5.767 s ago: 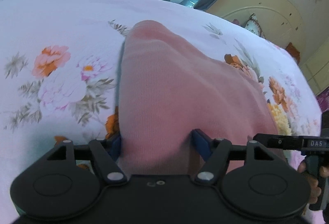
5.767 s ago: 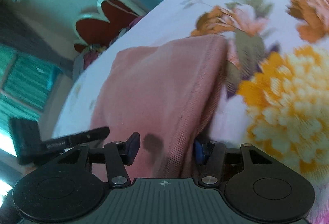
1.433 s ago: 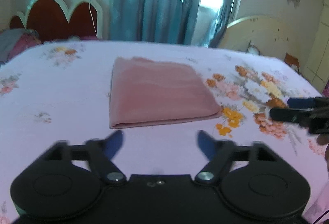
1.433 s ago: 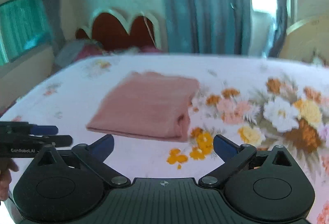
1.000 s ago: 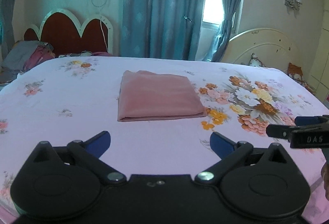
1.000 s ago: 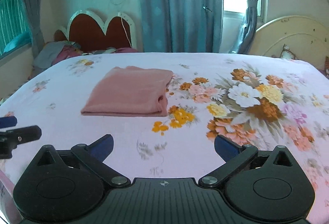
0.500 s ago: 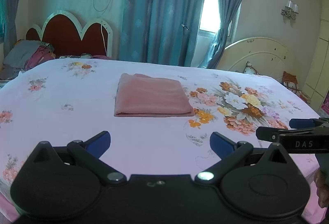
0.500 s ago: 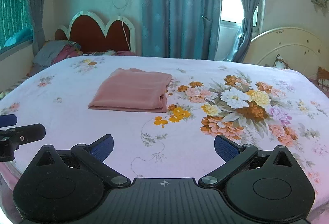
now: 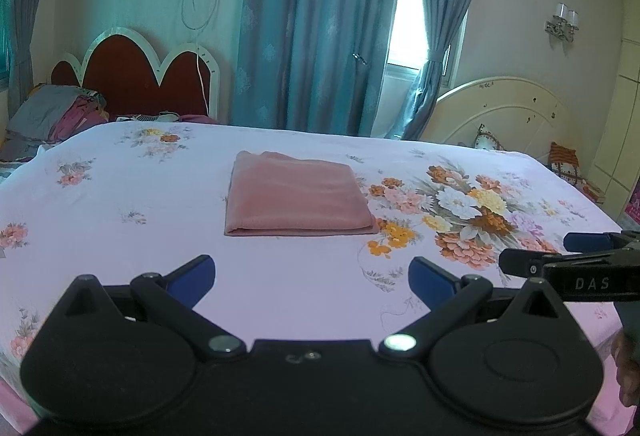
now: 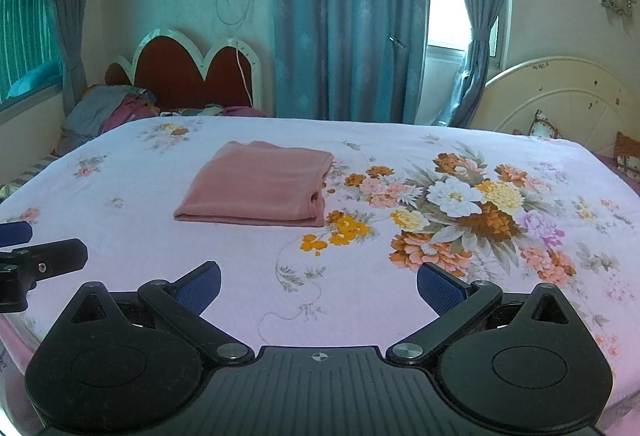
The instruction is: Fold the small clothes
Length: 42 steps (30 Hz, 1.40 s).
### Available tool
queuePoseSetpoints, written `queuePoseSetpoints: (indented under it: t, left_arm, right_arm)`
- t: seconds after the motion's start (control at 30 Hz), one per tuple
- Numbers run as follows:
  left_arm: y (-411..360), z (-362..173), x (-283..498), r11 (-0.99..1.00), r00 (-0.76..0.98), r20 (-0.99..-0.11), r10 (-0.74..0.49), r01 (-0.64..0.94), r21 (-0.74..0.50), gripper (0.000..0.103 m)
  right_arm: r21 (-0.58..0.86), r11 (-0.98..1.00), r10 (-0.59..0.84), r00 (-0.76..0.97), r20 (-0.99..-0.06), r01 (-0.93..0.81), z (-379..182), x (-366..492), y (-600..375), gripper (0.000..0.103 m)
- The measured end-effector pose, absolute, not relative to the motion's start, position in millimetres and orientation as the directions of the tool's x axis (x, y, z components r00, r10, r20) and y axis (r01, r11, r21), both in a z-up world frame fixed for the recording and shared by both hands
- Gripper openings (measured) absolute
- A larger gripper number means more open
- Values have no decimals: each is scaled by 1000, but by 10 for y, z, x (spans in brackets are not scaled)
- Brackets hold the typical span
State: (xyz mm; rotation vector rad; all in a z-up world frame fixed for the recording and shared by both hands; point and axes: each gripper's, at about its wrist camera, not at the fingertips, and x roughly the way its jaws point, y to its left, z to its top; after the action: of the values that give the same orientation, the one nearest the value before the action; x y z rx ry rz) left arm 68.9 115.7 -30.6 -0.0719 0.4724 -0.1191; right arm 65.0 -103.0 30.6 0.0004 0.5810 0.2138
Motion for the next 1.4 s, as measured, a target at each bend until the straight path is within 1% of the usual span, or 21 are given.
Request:
queuePoseSetpoints:
  t: [1.4]
  left_arm:
    - [1293,-234,778,994,895,-432,-110,90,-67,103]
  right_arm:
    - [67,975,214,820,-531,-211,341,715,-990,103]
